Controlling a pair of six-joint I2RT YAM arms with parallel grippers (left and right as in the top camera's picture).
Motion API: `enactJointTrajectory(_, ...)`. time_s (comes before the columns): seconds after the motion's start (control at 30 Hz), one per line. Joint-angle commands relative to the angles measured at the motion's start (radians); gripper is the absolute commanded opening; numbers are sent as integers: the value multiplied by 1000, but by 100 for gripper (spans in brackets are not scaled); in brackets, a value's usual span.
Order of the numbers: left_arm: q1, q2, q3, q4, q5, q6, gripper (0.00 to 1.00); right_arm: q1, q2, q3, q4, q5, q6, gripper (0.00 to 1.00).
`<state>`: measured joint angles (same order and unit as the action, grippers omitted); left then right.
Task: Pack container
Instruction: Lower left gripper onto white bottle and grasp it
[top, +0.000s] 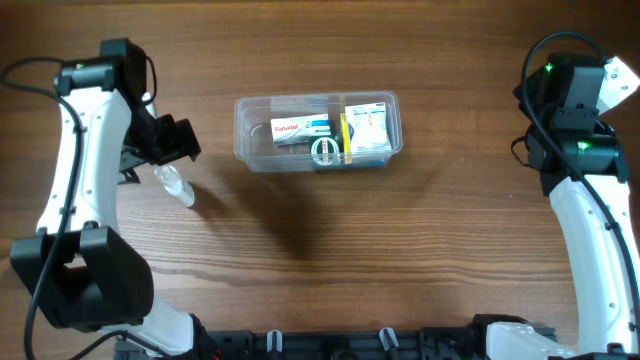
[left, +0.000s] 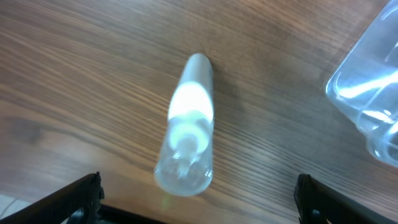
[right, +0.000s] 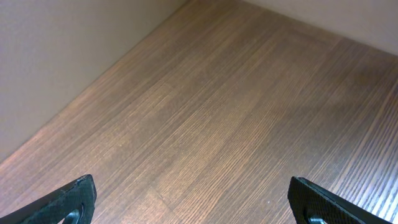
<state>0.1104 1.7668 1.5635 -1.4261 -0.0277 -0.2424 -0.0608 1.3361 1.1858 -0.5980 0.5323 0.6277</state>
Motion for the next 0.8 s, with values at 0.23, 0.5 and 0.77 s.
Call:
enactJointTrajectory(0.23,4,3,-142,107,59,-12,96,2,9,-3,3,9,10,100)
enactJointTrajectory(0.5,4,3,-238,243,69,-28,78,2,9,-3,3,9,10,100)
enactJointTrajectory(0.77,4,3,-238,291,68,-28,47,2,9,-3,3,9,10,100)
